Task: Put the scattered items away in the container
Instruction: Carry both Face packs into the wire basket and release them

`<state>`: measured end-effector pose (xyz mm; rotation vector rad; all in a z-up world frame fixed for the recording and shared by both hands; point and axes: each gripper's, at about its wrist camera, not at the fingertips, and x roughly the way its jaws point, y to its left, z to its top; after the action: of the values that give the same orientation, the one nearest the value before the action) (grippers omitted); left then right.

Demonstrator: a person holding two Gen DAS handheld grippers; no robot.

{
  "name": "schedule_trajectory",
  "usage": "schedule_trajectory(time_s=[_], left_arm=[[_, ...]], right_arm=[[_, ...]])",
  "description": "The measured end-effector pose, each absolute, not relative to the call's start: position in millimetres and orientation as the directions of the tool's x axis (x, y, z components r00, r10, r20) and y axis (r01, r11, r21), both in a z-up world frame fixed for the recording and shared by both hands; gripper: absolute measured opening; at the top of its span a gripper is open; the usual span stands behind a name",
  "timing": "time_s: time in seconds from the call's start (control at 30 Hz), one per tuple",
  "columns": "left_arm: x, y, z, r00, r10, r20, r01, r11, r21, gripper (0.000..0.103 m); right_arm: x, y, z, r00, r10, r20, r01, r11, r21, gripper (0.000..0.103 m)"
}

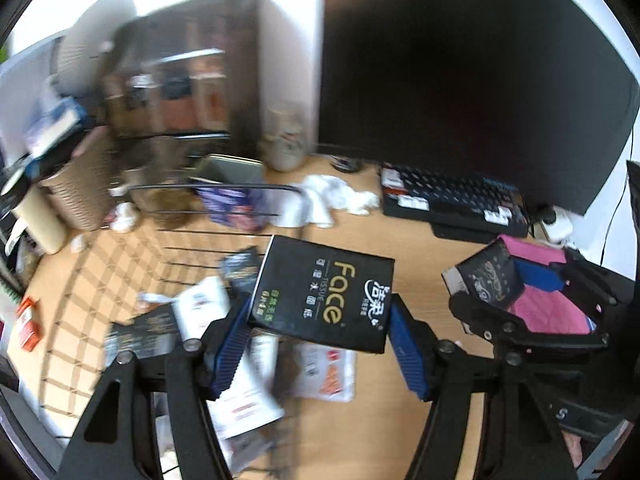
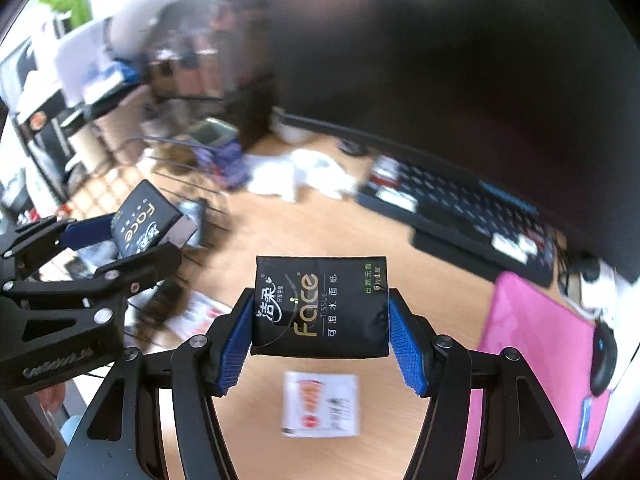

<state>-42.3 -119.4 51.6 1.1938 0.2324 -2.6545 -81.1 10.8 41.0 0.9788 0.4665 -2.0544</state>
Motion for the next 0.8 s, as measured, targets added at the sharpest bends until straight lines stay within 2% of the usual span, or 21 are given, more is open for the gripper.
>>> schedule_trajectory(time_s=[0.2,0.43,0.57,0.63,0.8], left_arm=[[4,-183,64,-0.623,-0.262,-0.737,0.406,-0.914,-0.019,0.071],[30,-241,43,-0.542,-0.333,-0.772,0.520,-0.854,0.004,0.071],[27,-252,30,-0.529,-0.321,-0.785,0.534,-0.846,-0.013,0.071],[21,-254,22,-0.527,-0.294,-0.798,0.527,-0.849,-0.034,0.071],[19,-257,15,-0.527,-0.266,-0.807,0.525,-0.849,-0.063,0.071]], right_arm=[[-23,-53,66,-0.337,-0.563,-0.754,0.867,-0.498,-0.016,0.062],[22,-127,52,-0.247,-0.568,-0.785,0.930,-0.367,-0.027,0.062],[23,-137,36,-0.188,-0.579,-0.793,0.941,-0.338,0.023,0.062],[23,-142,25,-0.177,-0.542,-0.822,0.947,-0.320,0.007,0.062],[20,-147,15,-0.195,-0.537,-0.820,0.947,-0.320,-0.016,0.062]])
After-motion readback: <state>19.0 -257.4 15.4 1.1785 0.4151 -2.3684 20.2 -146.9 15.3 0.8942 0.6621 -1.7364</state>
